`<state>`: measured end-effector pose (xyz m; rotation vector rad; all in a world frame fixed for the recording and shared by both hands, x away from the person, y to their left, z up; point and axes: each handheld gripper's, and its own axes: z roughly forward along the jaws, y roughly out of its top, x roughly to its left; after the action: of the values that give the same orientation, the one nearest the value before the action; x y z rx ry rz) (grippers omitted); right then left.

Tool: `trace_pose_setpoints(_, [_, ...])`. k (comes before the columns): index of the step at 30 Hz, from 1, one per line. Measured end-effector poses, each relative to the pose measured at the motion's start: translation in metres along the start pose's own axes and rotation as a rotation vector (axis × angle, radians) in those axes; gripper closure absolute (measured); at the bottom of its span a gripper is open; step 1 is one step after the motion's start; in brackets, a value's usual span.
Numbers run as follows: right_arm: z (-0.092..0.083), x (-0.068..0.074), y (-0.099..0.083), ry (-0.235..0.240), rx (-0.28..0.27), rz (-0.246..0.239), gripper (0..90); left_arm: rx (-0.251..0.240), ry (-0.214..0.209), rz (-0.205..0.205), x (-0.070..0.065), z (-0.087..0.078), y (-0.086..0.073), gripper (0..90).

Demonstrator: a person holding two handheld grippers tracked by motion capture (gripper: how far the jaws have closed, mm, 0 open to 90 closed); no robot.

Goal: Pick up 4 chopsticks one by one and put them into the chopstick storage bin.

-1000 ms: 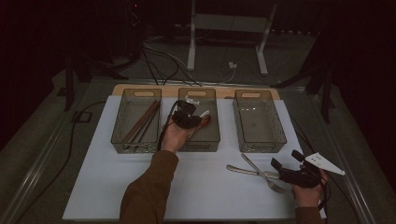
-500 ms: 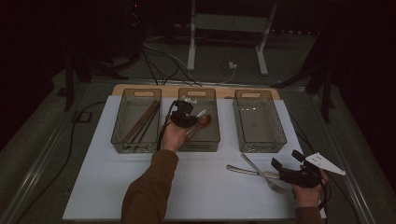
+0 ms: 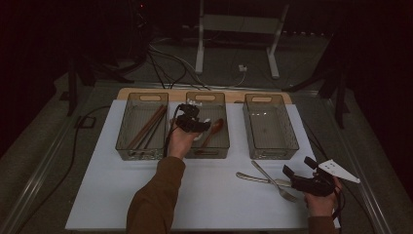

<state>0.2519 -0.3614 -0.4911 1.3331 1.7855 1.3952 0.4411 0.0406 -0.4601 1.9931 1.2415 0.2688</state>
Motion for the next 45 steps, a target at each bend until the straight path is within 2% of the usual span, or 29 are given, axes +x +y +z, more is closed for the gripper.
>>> trace_pose_setpoints(3, [0.000,0.000,0.000,-0.001,0.001,-0.001,0.0,-0.023,-0.013,-0.010,0.001,-0.004,0.000,25.0])
trace_pose_setpoints(5, [0.000,0.000,0.000,-0.001,-0.001,0.001,0.0,-0.051,-0.023,-0.011,0.000,-0.009,0.000,18.8])
trace_pose_setpoints(8, [0.000,0.000,0.000,0.000,0.000,0.000,0.0,-0.080,-0.039,-0.002,0.000,-0.016,0.000,15.3])
trace_pose_setpoints(11, [-0.001,0.000,0.000,-0.001,0.000,0.000,0.0,-0.105,-0.060,0.005,0.001,-0.026,0.000,1.6])
trace_pose_setpoints(17, [0.000,0.001,0.000,0.000,0.000,-0.001,0.0,-0.164,-0.058,0.037,0.005,-0.052,-0.003,0.5])
trace_pose_setpoints(26, [0.000,0.001,0.000,0.000,-0.002,-0.004,0.0,-0.213,-0.083,0.058,0.016,-0.086,-0.018,0.5])
trace_pose_setpoints(30, [0.000,0.002,0.000,-0.001,-0.004,-0.006,0.0,-0.226,-0.085,0.079,0.020,-0.100,-0.027,0.5])
trace_pose_setpoints(36, [0.000,0.002,0.000,-0.003,-0.006,-0.011,0.0,-0.268,-0.075,0.090,0.026,-0.120,-0.045,0.5])
trace_pose_setpoints(45, [0.000,0.003,0.000,-0.003,-0.008,-0.015,0.0,-0.325,-0.056,0.079,0.042,-0.146,-0.074,0.5])
